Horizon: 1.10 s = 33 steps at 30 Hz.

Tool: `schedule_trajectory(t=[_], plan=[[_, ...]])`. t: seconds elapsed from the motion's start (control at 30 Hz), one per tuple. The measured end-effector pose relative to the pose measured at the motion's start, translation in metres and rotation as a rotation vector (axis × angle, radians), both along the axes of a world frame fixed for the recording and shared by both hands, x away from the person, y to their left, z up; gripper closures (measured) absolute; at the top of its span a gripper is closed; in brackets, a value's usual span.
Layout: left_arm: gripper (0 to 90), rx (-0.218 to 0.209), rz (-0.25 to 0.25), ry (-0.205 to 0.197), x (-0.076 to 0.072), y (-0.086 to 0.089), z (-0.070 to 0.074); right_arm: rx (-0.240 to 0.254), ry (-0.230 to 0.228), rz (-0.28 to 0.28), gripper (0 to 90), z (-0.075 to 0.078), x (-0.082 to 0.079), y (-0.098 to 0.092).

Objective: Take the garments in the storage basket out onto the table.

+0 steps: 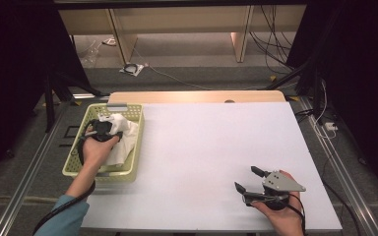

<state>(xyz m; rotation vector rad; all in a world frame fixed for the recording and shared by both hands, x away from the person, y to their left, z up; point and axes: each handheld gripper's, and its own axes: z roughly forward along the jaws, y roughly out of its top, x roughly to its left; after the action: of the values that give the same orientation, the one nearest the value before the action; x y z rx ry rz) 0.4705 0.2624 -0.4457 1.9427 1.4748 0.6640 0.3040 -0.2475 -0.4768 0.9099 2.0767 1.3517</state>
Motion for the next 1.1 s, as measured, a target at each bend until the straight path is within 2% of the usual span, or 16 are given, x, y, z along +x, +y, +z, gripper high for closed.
schedule_trajectory(t=[0.1,0.17,0.27,0.3,0.53,0.6,0.73,0.77,0.87,0.97,1.1], plan=[[74.3,-0.003,-0.004,-0.017,-0.002,0.0,0.002,-0.007,0.003,-0.001,22.1,0.0,0.0,0.0],[74.3,-0.004,-0.026,-0.051,-0.004,0.001,0.005,-0.005,0.001,-0.002,22.1,0.001,0.0,0.0],[74.3,-0.006,-0.028,-0.067,-0.006,0.001,0.007,-0.005,0.002,-0.003,22.1,0.001,0.0,0.0],[74.3,-0.007,-0.027,-0.083,-0.007,0.001,0.009,-0.005,0.002,-0.003,22.1,0.001,0.0,0.0],[74.3,-0.006,-0.025,-0.118,-0.011,0.003,0.015,-0.003,0.002,-0.005,22.1,0.001,-0.001,0.0],[74.3,-0.014,-0.024,-0.145,-0.013,0.004,0.017,-0.003,0.0,-0.003,22.1,0.001,0.0,0.0],[74.3,-0.029,-0.022,-0.169,-0.015,0.005,0.019,-0.002,0.0,-0.004,22.1,0.001,-0.001,0.0],[74.4,-0.035,-0.024,-0.185,-0.016,0.005,0.02,0.001,0.0,-0.006,22.0,0.001,-0.001,0.0],[74.4,-0.039,-0.024,-0.194,-0.016,0.006,0.021,0.005,-0.001,-0.005,22.1,0.0,0.0,0.0],[74.4,-0.062,-0.019,-0.217,-0.018,0.007,0.023,0.006,-0.002,-0.005,22.1,0.0,0.0,0.0],[74.3,-0.062,-0.013,-0.236,-0.019,0.008,0.026,0.007,0.0,-0.005,21.9,0.0,0.0,0.0]])
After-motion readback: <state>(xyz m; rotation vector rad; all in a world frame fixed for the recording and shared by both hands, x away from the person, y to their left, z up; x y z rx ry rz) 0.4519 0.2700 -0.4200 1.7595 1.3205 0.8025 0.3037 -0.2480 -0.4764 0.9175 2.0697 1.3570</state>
